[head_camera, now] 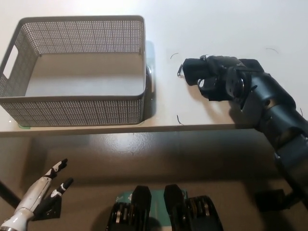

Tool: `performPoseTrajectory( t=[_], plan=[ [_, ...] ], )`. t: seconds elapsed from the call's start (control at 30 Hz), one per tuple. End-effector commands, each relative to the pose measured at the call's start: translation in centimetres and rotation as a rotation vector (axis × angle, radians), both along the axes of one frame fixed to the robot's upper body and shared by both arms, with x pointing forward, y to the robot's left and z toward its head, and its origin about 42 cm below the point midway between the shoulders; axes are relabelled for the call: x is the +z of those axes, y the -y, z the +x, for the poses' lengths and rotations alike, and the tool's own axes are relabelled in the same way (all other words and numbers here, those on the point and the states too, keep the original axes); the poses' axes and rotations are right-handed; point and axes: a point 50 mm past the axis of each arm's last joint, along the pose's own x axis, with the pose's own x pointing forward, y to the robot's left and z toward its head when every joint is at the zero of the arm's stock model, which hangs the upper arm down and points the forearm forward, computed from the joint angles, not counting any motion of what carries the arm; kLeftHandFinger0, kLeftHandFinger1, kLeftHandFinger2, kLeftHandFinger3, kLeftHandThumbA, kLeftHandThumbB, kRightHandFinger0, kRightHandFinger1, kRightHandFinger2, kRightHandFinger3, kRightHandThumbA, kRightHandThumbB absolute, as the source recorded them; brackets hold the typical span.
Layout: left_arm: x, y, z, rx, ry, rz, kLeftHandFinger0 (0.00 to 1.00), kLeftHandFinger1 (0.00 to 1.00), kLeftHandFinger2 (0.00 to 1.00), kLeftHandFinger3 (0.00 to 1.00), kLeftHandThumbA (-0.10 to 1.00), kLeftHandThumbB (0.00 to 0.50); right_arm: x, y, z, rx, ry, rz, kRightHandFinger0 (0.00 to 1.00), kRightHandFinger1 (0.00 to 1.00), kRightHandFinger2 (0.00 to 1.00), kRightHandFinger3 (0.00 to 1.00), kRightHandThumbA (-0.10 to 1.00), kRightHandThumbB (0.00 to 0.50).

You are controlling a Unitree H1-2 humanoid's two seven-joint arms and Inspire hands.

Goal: Use the right hand to pick up the pencil case on the right hand side and put it into a grey container on the left side

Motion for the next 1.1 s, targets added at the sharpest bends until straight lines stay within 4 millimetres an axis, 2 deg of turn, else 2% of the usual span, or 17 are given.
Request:
performPoseTrajectory(
  t=[0.0,0.03,0.07,0.1,0.13,0.17,0.2,0.3,0.43,0.5,0.53,0.63,0.67,0.8,0.9,0.97,1.07],
  plan=[
    [1.6,-1.0,0.7,-0.011,0.080,0.002,1.00,1.00,1.00,1.00,1.00,0.218,-0.4,-0.1,-0.3,0.010,0.118,0.071,0.14,0.26,0.37,0.37,-0.10,0.215],
    [1.6,-1.1,0.7,-0.012,0.080,0.003,1.00,1.00,1.00,1.00,1.00,0.218,-0.4,-0.1,-0.3,0.006,0.131,0.085,0.01,0.13,0.36,0.30,-0.10,0.194],
    [1.6,-1.1,0.7,-0.012,0.076,0.008,1.00,1.00,1.00,1.00,1.00,0.226,-0.3,0.1,-0.3,-0.007,0.153,0.120,0.00,0.14,0.53,0.40,-0.10,0.178],
    [1.5,-1.1,0.6,-0.012,0.071,0.013,1.00,1.00,1.00,1.00,1.00,0.230,-0.4,0.3,-0.3,-0.008,0.169,0.133,0.00,0.21,0.66,0.49,-0.10,0.180],
    [1.6,-1.1,0.6,-0.012,0.070,0.016,1.00,1.00,1.00,1.00,1.00,0.227,-0.4,0.3,-0.3,-0.011,0.180,0.138,0.00,0.37,0.84,0.68,-0.10,0.179],
    [1.6,-1.0,0.6,-0.013,0.070,0.017,1.00,1.00,1.00,1.00,1.00,0.238,-0.3,0.5,-0.3,-0.014,0.190,0.144,0.05,0.51,0.93,0.81,-0.10,0.173],
    [1.5,-1.0,0.6,-0.013,0.070,0.016,1.00,1.00,1.00,1.00,1.00,0.242,-0.3,0.7,-0.3,-0.013,0.197,0.155,0.10,0.60,0.97,0.89,-0.10,0.179],
    [1.6,-1.0,0.6,-0.012,0.066,0.013,1.00,1.00,1.00,1.00,1.00,0.226,-0.1,0.8,-0.2,-0.012,0.216,0.162,0.12,0.60,0.95,0.79,-0.10,0.186],
    [1.4,-1.1,0.6,-0.011,0.066,0.016,1.00,1.00,1.00,1.00,1.00,0.211,-0.3,0.8,-0.3,-0.016,0.213,0.181,0.15,0.61,0.97,0.86,-0.10,0.172],
    [1.4,-1.1,0.6,-0.011,0.067,0.016,1.00,1.00,1.00,1.00,1.00,0.215,-0.4,0.8,-0.4,-0.014,0.217,0.183,0.13,0.60,0.96,0.85,-0.10,0.178],
    [1.4,-1.0,0.6,-0.013,0.066,0.020,1.00,1.00,1.00,1.00,1.00,0.236,-0.5,0.8,-0.4,-0.013,0.222,0.180,0.12,0.59,0.96,0.84,-0.10,0.172],
    [1.5,-1.0,0.5,-0.013,0.065,0.020,1.00,1.00,1.00,1.00,1.00,0.215,-0.6,0.9,-0.5,-0.017,0.223,0.182,0.12,0.59,0.96,0.84,-0.10,0.182],
    [1.6,-1.0,0.5,-0.014,0.067,0.019,1.00,1.00,1.00,1.00,1.00,0.205,-0.6,0.9,-0.4,-0.017,0.228,0.187,0.09,0.57,0.94,0.82,-0.10,0.182],
    [1.7,-0.9,0.6,-0.013,0.063,0.031,1.00,1.00,1.00,1.00,1.00,0.216,-0.2,1.0,-0.4,-0.008,0.255,0.201,0.04,0.52,0.91,0.81,-0.10,0.183],
    [1.6,-0.9,0.6,-0.011,0.057,0.027,1.00,1.00,1.00,1.00,1.00,0.207,0.6,1.0,-0.2,0.014,0.283,0.232,0.01,0.51,0.91,0.82,-0.10,0.161],
    [1.6,-1.1,0.7,-0.014,0.058,0.035,1.00,1.00,1.00,1.00,1.00,0.198,1.2,0.7,-0.1,0.023,0.301,0.250,0.04,0.53,0.92,0.83,-0.10,0.162],
    [1.5,-1.1,0.7,-0.013,0.055,0.038,1.00,1.00,1.00,1.00,1.00,0.187,2.5,0.1,0.2,0.051,0.336,0.275,0.03,0.51,0.88,0.86,-0.10,0.154]
  ],
)
